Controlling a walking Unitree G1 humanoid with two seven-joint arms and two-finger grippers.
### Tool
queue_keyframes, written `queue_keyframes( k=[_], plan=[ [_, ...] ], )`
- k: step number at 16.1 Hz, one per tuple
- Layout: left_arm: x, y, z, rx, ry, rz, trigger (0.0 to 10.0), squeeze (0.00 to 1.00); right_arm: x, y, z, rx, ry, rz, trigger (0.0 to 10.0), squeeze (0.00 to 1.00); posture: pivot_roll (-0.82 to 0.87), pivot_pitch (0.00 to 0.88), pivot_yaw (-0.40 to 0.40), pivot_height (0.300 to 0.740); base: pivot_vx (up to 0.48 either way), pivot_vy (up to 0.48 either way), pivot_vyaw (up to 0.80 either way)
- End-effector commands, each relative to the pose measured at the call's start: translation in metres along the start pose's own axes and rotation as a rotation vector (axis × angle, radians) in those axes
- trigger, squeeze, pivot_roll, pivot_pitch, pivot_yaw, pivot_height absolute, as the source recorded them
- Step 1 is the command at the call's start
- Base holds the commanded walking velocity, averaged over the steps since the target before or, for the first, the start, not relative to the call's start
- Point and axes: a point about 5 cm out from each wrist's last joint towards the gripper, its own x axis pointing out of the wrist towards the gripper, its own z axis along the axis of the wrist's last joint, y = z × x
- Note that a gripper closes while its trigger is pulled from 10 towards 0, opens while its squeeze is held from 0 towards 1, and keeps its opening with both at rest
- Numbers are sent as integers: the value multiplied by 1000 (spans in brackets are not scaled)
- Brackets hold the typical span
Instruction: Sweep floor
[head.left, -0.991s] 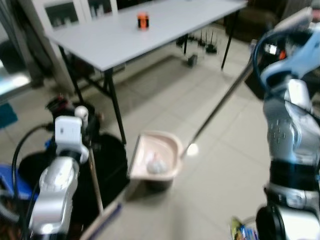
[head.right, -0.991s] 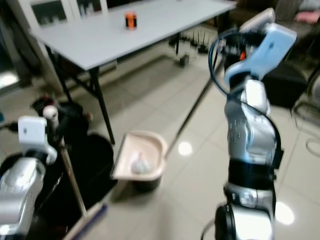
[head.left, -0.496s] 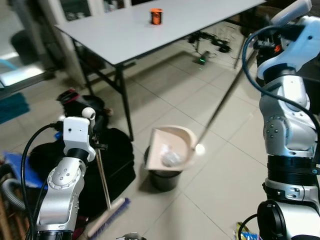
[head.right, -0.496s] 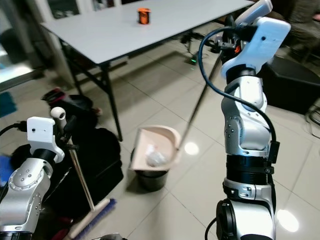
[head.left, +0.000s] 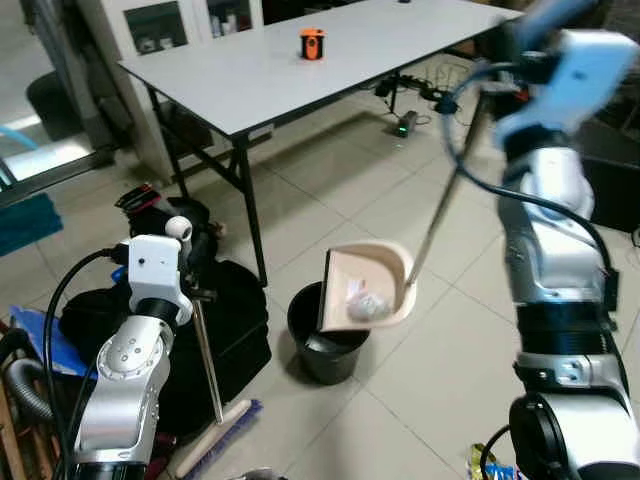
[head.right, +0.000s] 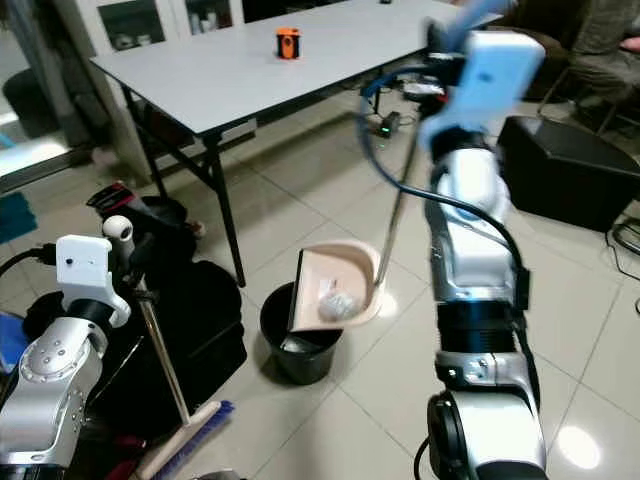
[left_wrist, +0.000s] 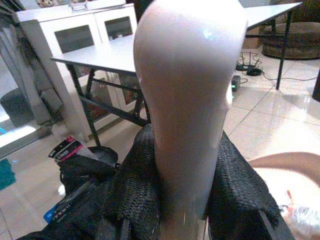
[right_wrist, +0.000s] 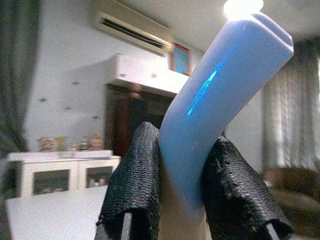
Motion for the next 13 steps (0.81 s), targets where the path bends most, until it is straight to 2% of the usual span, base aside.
queue_keyframes(
  k=[1, 9, 13],
  plan=[
    [3, 1, 9, 10, -33, 7, 10000, 0, 7, 10, 13, -30, -84, 62, 10000, 0, 46, 0, 31, 740, 0, 0, 0],
    [2, 1, 10, 16, -41, 9, 10000, 0, -8, 63, 5, -64, -145, 266, 10000, 0, 58, 0, 28, 740, 0, 0, 0],
    [6, -2, 12, 11, -48, 0, 10000, 0, -15, 79, 5, -107, -172, 353, 10000, 0, 53, 0, 32, 740, 0, 0, 0]
  ],
)
